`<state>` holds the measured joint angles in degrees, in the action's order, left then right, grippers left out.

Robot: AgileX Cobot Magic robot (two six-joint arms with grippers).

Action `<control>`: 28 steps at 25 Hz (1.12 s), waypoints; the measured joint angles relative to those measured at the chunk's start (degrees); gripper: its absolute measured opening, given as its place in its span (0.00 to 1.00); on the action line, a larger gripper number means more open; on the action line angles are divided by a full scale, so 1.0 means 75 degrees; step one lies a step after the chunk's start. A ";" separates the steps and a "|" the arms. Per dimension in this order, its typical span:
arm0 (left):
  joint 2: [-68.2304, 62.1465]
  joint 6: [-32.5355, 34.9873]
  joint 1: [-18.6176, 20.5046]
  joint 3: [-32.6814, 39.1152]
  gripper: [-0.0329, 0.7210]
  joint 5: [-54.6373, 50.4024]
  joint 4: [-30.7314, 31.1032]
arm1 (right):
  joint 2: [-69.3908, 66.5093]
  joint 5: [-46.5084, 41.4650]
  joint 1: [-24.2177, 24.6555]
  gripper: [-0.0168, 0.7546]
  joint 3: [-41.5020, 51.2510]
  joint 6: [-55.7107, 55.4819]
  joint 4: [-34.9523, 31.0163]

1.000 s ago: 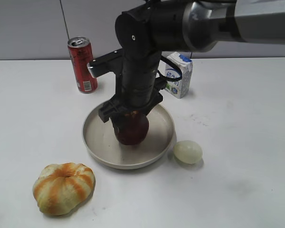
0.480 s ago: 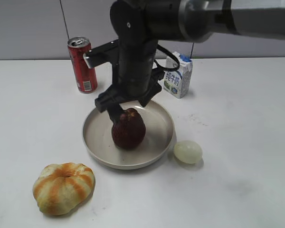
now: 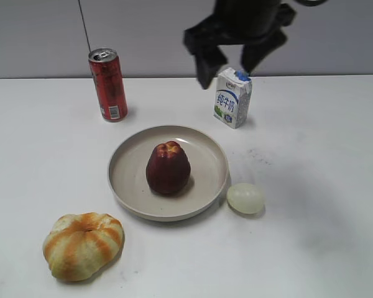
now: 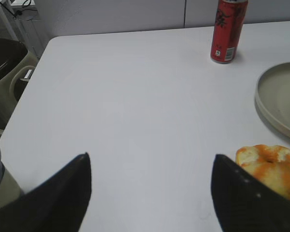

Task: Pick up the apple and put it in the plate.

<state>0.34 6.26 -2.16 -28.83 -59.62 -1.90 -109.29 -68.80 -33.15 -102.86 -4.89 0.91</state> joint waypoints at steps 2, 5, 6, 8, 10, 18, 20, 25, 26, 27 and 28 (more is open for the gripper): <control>0.0000 0.0000 0.0000 0.0000 0.82 0.0000 0.0000 | 0.0457 -0.0023 0.0564 0.89 0.0709 0.0000 -0.0016; 0.0000 0.0000 0.0000 0.0000 0.82 0.0000 0.0000 | 0.1394 -0.0024 0.1366 0.88 0.2094 -0.0051 -0.0016; 0.0000 0.0000 0.0000 0.0000 0.82 0.0000 0.0000 | 0.1704 0.0029 0.1591 0.88 0.2514 -0.0078 -0.0007; 0.0000 0.0000 0.0000 0.0000 0.82 0.0000 0.0000 | 0.2505 0.0180 0.1887 0.88 0.3551 -0.0140 0.0053; 0.0000 0.0000 0.0000 0.0000 0.82 0.0000 0.0000 | 0.3310 0.0329 0.1998 0.88 0.4498 -0.0246 0.0160; 0.0000 0.0000 0.0000 0.0000 0.82 0.0000 0.0000 | 0.7164 0.0888 0.2014 0.88 0.7687 -0.0605 0.0164; 0.0000 0.0000 0.0000 0.0000 0.82 0.0000 0.0000 | 0.8095 0.0893 0.2014 0.88 0.8201 -0.0613 0.0192; 0.0000 0.0000 0.0000 0.0000 0.82 0.0000 0.0000 | 1.0267 0.0901 0.2014 0.86 0.9210 -0.0287 0.0289; 0.0000 0.0000 0.0000 0.0000 0.82 0.0000 0.0000 | 1.0644 0.0901 0.2014 0.85 0.9382 -0.0236 0.0297; 0.0000 0.0000 0.0000 0.0000 0.82 0.0000 0.0000 | 1.0934 0.0908 0.2014 0.85 0.9529 -0.0199 0.0297; 0.0000 0.0000 0.0000 0.0000 0.82 0.0000 0.0000 | 1.1237 0.0960 0.2014 0.84 0.9712 -0.0146 0.0297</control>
<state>0.34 6.26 -2.16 -28.83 -59.62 -1.90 -25.01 -61.60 -18.05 -30.03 -5.98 3.13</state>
